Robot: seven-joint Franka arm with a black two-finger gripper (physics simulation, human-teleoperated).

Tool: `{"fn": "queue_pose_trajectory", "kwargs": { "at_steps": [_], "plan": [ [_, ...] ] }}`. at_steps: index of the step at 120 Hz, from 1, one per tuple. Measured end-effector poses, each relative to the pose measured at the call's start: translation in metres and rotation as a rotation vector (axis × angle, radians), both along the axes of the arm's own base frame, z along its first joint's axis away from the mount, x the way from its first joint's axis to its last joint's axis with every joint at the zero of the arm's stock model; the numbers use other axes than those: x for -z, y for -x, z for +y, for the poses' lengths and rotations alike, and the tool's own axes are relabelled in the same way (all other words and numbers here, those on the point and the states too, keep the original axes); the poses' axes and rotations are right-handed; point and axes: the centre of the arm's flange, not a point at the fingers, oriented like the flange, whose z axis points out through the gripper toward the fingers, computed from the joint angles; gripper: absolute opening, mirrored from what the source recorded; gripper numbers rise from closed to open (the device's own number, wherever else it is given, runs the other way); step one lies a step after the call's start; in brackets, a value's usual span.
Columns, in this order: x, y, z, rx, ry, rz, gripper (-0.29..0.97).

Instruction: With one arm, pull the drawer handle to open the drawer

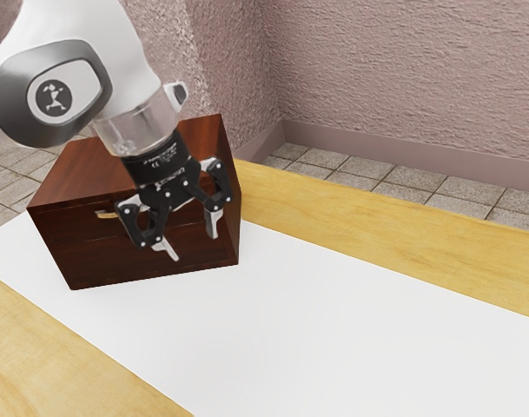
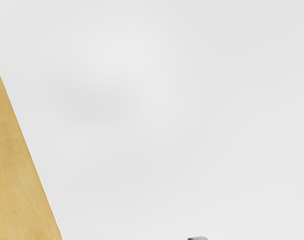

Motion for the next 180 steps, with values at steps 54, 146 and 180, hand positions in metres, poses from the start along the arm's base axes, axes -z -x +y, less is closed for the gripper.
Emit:
{"fn": "queue_pose_trajectory", "kwargs": {
  "at_steps": [54,146,180],
  "plan": [
    [-0.009,0.034,0.075,-0.213,-0.032,0.025,0.67],
    [0.052,0.057,0.194,-0.631,0.017,-0.068,0.68],
    [0.053,0.050,0.213,-0.707,-0.014,-0.144,0.68]
  ]
}}
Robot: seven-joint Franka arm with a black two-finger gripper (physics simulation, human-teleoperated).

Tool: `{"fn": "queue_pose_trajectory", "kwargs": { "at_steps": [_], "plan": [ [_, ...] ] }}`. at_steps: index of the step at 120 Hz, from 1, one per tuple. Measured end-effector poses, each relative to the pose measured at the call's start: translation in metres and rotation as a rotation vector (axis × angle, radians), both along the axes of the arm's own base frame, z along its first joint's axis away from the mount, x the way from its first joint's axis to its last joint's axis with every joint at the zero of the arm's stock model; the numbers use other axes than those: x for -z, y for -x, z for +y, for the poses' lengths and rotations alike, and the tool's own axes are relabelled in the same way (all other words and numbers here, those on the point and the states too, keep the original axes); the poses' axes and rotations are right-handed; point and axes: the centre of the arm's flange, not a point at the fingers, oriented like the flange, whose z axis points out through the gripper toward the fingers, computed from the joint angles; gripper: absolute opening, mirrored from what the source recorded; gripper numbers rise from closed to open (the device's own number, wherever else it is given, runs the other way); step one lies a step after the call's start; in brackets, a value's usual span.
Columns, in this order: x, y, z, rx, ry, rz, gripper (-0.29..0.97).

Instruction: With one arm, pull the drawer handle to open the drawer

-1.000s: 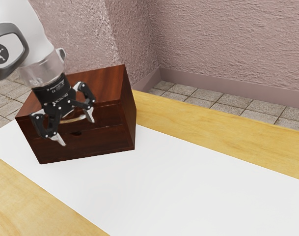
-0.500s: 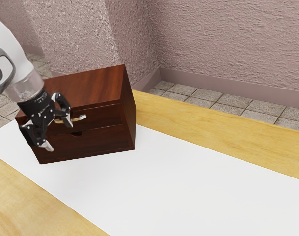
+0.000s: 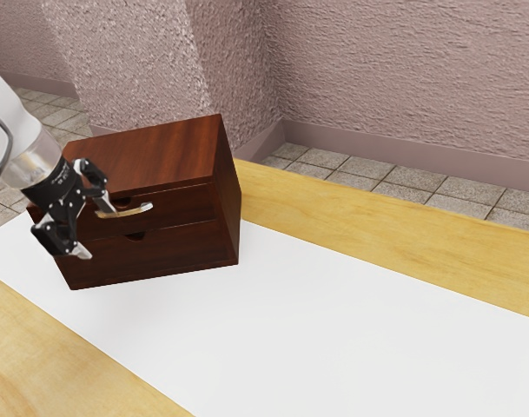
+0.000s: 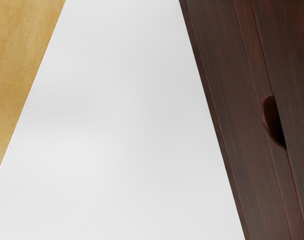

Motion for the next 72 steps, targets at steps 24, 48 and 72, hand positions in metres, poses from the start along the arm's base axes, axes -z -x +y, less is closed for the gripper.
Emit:
{"fn": "queue_pose_trajectory", "kwargs": {
  "at_steps": [24,48,72],
  "plan": [
    [0.011,-0.008,0.011,-0.043,-0.003,-0.010,0.68],
    [0.019,-0.015,0.018,-0.071,-0.004,-0.024,0.68],
    [0.031,-0.026,0.025,-0.093,-0.003,-0.030,0.68]
  ]
}}
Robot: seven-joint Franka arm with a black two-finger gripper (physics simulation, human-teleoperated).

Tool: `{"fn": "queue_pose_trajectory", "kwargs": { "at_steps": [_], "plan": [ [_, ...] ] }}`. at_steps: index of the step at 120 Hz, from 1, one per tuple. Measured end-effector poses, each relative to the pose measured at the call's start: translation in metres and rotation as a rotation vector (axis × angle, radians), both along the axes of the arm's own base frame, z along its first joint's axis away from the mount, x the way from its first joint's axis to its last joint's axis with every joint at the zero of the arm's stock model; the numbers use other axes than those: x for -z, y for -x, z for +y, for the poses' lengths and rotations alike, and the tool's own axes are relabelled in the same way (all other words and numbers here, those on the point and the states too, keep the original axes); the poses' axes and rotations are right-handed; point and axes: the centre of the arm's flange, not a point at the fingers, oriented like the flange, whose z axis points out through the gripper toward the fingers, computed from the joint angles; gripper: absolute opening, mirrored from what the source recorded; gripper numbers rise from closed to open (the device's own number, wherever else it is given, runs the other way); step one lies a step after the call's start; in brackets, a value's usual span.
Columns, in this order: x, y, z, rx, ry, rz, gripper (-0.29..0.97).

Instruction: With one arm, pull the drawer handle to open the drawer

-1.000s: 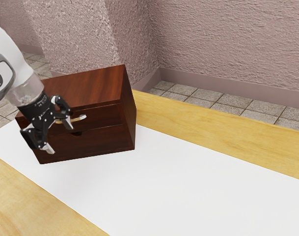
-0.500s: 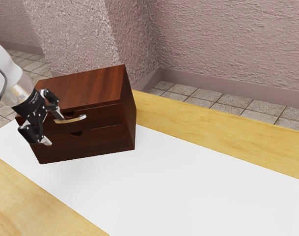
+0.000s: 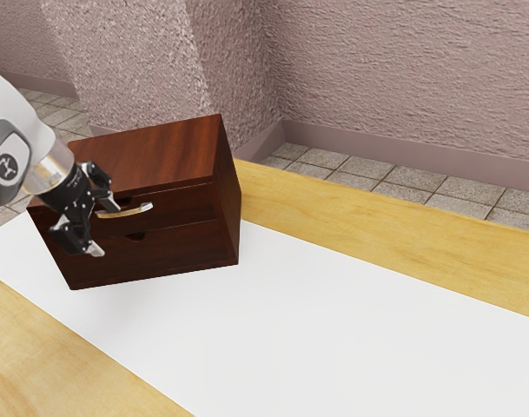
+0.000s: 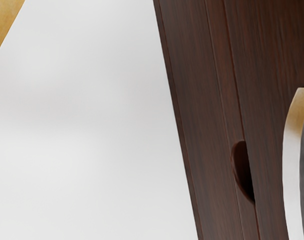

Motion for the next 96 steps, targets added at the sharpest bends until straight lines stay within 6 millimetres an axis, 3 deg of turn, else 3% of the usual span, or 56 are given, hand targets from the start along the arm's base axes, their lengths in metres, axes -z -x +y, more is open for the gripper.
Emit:
{"fn": "queue_pose_trajectory", "kwargs": {
  "at_steps": [84,96],
  "plan": [
    [0.016,-0.022,0.015,-0.036,-0.001,-0.021,0.68],
    [0.016,-0.023,0.015,-0.038,-0.002,-0.024,0.53]
  ]
}}
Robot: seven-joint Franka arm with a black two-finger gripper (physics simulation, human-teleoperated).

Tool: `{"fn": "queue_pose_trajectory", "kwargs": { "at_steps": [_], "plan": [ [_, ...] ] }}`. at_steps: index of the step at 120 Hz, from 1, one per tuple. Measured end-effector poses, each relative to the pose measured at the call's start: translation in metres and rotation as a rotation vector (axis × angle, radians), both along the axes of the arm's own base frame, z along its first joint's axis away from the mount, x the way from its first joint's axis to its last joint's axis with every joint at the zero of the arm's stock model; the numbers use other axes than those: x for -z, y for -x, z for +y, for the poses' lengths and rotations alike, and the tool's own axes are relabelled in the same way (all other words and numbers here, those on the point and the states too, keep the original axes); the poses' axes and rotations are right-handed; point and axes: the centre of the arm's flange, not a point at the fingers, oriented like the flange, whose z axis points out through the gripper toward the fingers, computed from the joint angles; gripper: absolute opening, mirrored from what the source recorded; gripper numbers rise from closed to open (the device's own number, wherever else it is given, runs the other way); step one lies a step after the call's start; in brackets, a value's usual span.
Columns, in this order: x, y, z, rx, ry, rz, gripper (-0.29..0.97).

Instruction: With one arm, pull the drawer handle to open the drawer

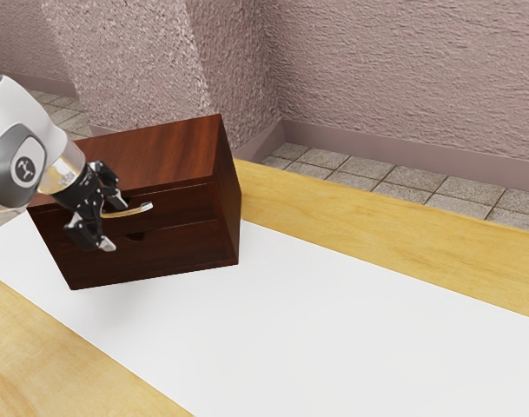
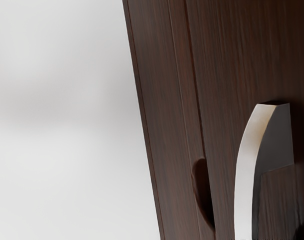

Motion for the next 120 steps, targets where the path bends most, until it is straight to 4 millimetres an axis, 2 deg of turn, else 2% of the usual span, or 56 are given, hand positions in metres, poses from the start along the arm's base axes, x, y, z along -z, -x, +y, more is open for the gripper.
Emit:
{"fn": "queue_pose_trajectory", "kwargs": {
  "at_steps": [18,38,79,120],
  "plan": [
    [-0.002,0.000,-0.002,0.000,-0.001,-0.005,0.31],
    [-0.002,0.001,-0.005,0.001,0.000,-0.005,0.20],
    [-0.006,0.017,-0.015,0.003,-0.001,-0.010,0.14],
    [0.001,0.035,-0.026,0.004,0.008,0.002,0.13]
  ]
}}
